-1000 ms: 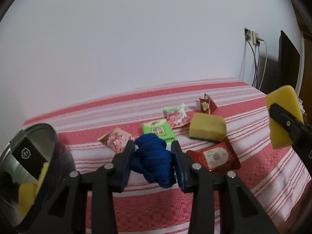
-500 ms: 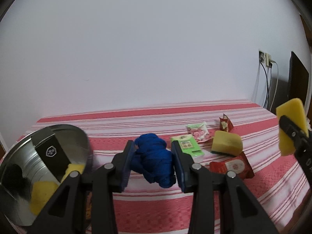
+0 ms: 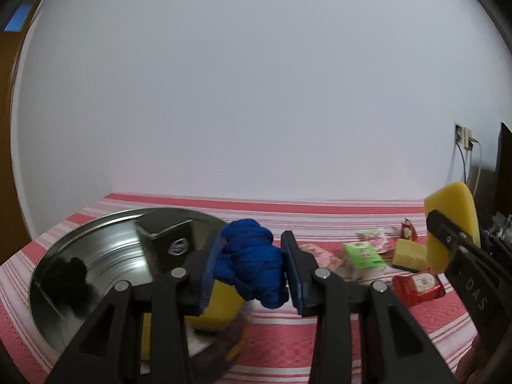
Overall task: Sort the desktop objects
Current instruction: 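Carry the blue toy and yellow sponge over the silver tin with both tools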
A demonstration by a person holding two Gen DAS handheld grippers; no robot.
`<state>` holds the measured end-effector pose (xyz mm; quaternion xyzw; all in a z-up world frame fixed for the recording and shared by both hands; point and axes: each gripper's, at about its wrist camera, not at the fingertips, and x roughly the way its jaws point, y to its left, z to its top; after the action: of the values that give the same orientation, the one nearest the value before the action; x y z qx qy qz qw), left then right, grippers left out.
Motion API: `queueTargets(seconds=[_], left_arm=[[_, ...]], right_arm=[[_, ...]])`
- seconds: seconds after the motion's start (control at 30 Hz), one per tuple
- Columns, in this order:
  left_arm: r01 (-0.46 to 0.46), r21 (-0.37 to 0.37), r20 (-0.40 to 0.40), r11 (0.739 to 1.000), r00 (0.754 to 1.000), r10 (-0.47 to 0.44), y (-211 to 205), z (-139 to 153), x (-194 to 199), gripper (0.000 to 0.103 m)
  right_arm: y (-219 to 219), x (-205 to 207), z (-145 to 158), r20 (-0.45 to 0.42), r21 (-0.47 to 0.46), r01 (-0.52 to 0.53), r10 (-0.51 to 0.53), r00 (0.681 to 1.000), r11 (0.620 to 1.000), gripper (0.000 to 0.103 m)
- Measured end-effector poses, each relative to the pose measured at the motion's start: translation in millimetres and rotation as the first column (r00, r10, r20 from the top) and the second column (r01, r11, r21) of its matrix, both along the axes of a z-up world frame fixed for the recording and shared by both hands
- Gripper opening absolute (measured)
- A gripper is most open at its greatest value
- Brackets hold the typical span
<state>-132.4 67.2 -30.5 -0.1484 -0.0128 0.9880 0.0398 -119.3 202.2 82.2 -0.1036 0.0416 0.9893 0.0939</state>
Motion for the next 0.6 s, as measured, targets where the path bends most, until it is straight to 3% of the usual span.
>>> queueTargets(seconds=[0.6], left_arm=[[-0.172, 0.017, 0.041, 0.985, 0.984, 0.171, -65, 0, -3, 0.038]], right_arm=[[-82, -20, -1, -0.002, 0.04, -0.193, 0.193, 0.981, 0.98, 0.037]])
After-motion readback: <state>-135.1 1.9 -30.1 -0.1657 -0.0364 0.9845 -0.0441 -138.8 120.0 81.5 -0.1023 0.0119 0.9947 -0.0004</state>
